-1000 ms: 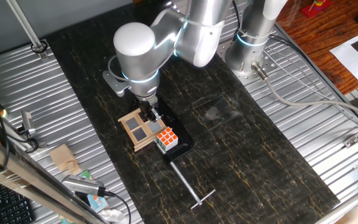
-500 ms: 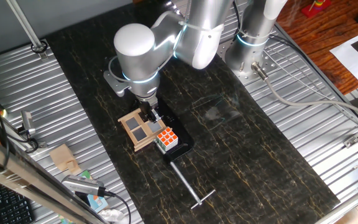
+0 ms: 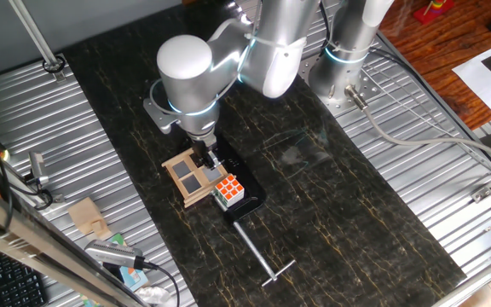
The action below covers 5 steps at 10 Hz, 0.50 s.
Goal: Close a sliding window
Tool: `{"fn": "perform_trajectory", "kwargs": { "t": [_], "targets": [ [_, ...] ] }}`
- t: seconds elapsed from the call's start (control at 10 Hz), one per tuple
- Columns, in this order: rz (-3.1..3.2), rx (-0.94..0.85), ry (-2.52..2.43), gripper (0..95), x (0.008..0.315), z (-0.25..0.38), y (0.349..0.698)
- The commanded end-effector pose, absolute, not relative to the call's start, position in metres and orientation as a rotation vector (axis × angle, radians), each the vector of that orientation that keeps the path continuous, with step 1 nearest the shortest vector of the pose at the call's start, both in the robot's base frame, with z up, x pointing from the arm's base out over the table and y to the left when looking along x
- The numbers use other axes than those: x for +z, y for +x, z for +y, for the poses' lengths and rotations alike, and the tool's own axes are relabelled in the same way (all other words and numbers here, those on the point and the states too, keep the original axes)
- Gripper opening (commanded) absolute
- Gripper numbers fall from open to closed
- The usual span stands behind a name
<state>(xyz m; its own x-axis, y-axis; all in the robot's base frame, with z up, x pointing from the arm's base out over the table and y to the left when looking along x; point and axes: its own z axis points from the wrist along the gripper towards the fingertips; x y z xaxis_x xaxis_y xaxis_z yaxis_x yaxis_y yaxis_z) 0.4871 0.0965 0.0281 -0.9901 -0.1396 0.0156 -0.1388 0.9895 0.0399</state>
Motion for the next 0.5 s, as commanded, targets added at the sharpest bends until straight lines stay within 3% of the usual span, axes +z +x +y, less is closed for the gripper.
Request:
{"fn": "perform_trajectory", "kwargs": {
  "t": [0.1,0.5],
  "targets": [
    [-3.114,-0.059,0.218,0.0,0.0297,0.095,0.4868],
    [-3.111,-0.058,0.214,0.0,0.0298,0.0947,0.4867]
  ]
}}
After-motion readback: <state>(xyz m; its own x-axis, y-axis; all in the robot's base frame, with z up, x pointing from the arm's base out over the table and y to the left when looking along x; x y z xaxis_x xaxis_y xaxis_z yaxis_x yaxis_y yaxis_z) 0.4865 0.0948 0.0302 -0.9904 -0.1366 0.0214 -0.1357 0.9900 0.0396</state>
